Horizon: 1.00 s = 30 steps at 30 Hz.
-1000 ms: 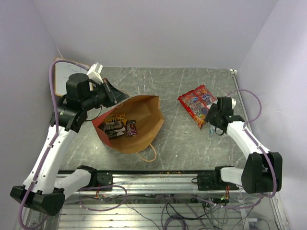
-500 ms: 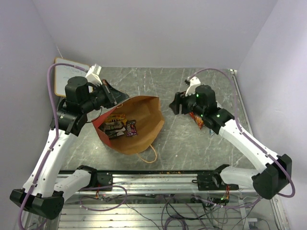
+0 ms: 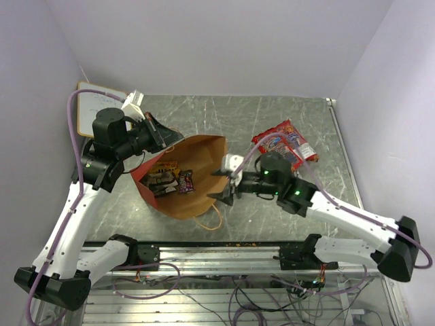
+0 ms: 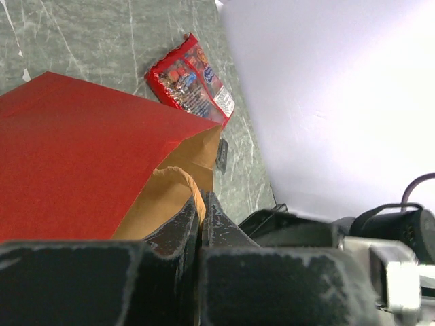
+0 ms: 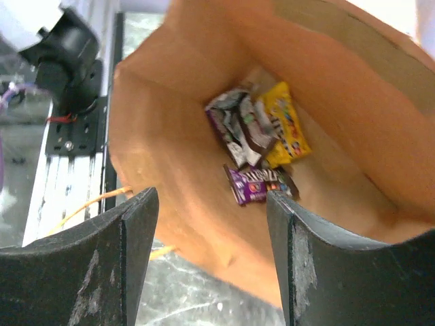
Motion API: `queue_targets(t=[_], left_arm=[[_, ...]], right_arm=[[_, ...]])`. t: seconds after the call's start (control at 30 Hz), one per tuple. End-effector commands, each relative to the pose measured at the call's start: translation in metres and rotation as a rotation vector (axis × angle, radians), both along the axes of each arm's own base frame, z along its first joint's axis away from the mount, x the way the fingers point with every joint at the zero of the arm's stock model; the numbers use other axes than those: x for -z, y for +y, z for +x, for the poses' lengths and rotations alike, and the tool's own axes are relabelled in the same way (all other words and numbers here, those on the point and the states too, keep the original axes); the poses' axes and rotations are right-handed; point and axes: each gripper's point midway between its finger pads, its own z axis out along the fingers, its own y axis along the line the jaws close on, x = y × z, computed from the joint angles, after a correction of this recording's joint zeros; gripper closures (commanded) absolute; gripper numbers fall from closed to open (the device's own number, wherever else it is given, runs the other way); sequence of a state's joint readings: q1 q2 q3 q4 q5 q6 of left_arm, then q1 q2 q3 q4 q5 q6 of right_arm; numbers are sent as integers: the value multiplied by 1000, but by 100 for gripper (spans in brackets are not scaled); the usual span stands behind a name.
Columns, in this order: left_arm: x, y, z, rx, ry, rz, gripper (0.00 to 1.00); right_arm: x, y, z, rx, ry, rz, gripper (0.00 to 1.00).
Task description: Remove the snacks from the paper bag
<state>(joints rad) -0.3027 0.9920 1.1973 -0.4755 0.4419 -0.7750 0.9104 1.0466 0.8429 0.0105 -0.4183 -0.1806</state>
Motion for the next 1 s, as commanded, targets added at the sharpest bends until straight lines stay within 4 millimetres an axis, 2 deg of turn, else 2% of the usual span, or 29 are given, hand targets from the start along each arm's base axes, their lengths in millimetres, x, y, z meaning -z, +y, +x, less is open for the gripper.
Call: queue_targets(t=[0.0,0.1,0.23,0.3,0.33,0.4,0.67,0.83,0.97], left_arm=[[-21,-5,-3,33,-71,-40,93],[-24,-7,-4,50,-79,-48,93],[-30,-6,-3,42,-86,-42,93],[-33,-7,-4,45,-89,-49,93],[-32,-7,-4,48,-88,-51,93],[-31,-8,-5,51,-84,-53,93],[-34,-11,1,51,-69,-86,93],[-36,-10,-1,61,-62,-55,93],[-34,-12,-3,75,-55,-52,93]], right_arm=[[10,41,-17,-212,-257,-39,36],[36,66,-13,-262,-341,-122,37],[50,91,3,-281,-427,-176,37],[67,98,7,-313,-451,-219,37],[64,105,12,-313,-473,-220,37],[74,113,19,-321,-483,-249,37],[110,139,40,-354,-557,-360,39],[145,142,46,-405,-587,-436,43],[156,149,54,-394,-601,-433,45]])
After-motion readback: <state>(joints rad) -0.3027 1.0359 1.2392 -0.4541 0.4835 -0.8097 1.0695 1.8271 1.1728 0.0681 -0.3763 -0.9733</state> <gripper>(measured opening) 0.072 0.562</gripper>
